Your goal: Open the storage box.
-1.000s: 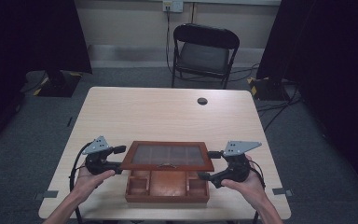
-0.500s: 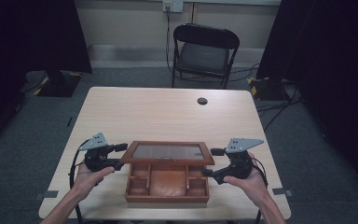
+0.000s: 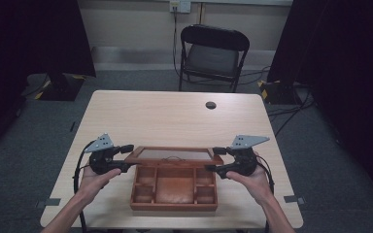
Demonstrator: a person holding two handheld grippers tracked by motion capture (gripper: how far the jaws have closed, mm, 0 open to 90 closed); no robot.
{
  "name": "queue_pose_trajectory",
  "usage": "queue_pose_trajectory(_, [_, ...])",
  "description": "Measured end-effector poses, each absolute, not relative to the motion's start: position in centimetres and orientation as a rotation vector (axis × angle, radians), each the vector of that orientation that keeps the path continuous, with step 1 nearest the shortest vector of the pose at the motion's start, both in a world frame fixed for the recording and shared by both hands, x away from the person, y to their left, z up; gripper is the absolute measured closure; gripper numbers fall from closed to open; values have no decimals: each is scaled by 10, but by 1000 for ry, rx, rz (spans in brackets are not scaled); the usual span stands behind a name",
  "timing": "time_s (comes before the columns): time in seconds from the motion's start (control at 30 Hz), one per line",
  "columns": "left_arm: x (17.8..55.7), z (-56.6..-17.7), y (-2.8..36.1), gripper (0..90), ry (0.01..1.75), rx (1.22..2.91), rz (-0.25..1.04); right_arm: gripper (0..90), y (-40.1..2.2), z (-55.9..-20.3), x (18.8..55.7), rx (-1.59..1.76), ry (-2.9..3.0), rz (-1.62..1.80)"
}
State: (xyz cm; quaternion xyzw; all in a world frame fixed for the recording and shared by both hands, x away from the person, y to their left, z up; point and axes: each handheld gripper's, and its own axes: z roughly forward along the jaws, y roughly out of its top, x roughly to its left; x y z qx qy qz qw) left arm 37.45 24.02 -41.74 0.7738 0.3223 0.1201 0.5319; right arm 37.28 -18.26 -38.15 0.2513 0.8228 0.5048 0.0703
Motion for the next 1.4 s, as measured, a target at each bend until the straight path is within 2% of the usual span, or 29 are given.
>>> queue_pose_trajectory(0.17, [382,-416,240,344,772,1855,278,340,-181,-379,376,756,2464,1533])
queue_pose_trajectory(0.43, [386,-413,234,391,761,1849,287,445,-182,-377,385,802,2433,1593])
queue_pose_trajectory(0.87, [395,-416,234,458,773,1827,298,445,-180,-374,396,831,2400,1620])
queue_pose_trajectory(1.03, [399,-412,233,471,763,1842,295,470,-178,-372,400,821,2388,1627])
queue_pose_trajectory(1.4, [408,-413,228,469,769,1819,287,469,-177,-369,409,850,2363,1644])
